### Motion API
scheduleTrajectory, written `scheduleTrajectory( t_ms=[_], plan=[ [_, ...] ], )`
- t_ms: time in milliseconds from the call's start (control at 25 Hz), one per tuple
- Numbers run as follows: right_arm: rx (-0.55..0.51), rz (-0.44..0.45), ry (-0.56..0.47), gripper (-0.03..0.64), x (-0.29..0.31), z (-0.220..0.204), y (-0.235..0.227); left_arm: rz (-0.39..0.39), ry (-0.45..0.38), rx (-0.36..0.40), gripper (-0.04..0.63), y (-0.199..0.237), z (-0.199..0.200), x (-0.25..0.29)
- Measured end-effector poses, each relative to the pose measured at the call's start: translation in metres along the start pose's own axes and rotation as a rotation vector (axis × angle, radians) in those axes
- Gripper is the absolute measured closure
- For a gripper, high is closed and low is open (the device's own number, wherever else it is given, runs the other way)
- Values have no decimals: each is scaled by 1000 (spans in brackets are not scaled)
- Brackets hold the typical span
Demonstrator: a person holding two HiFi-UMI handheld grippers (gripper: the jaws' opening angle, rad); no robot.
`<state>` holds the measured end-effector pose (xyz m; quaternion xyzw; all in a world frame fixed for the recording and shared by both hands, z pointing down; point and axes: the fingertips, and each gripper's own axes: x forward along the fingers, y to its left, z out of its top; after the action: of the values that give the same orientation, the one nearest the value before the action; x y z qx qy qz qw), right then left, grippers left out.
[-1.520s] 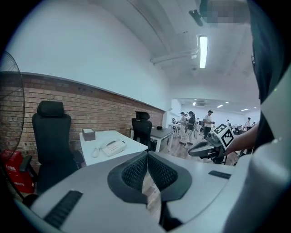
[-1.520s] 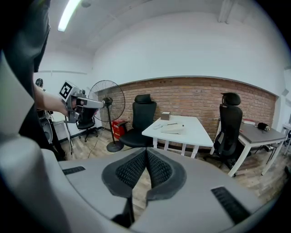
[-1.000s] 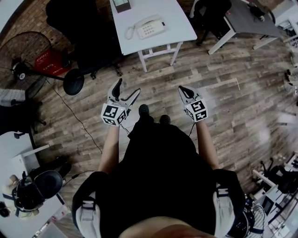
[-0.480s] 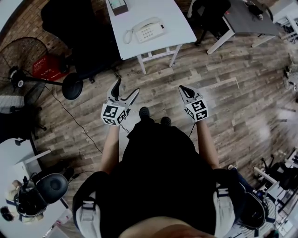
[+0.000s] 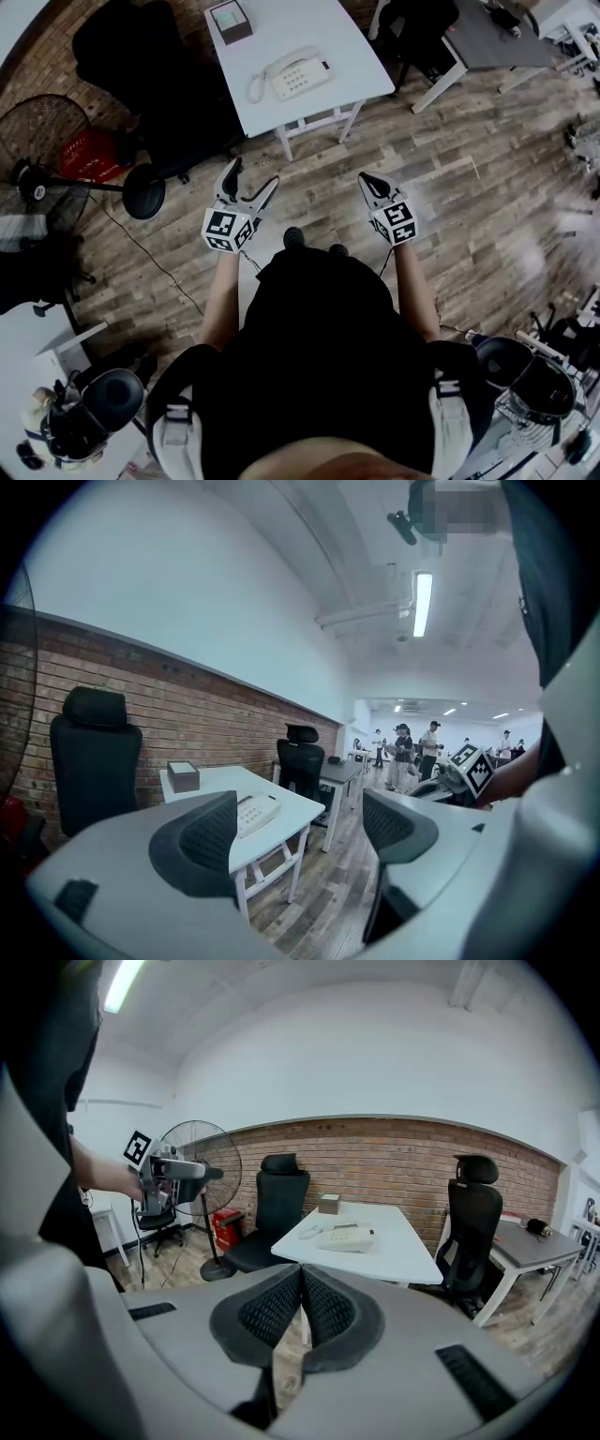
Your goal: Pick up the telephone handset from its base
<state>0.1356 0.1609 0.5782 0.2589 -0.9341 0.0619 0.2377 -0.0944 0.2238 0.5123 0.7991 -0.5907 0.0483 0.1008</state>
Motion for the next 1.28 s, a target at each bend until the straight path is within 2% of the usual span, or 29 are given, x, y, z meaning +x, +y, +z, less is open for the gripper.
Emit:
scheduleTrajectory(
  t_ms=[480,960,1280],
  plan=[
    [38,-36,-5,618,35,19,25,-60,9,-1,187,46,0,3],
    [86,-62,30,618,52,9,49,-101,48,-9,187,71,-15,-4],
    [64,-68,36,618,64,7,23,-102,55,0,187,75,-12,19]
  ],
)
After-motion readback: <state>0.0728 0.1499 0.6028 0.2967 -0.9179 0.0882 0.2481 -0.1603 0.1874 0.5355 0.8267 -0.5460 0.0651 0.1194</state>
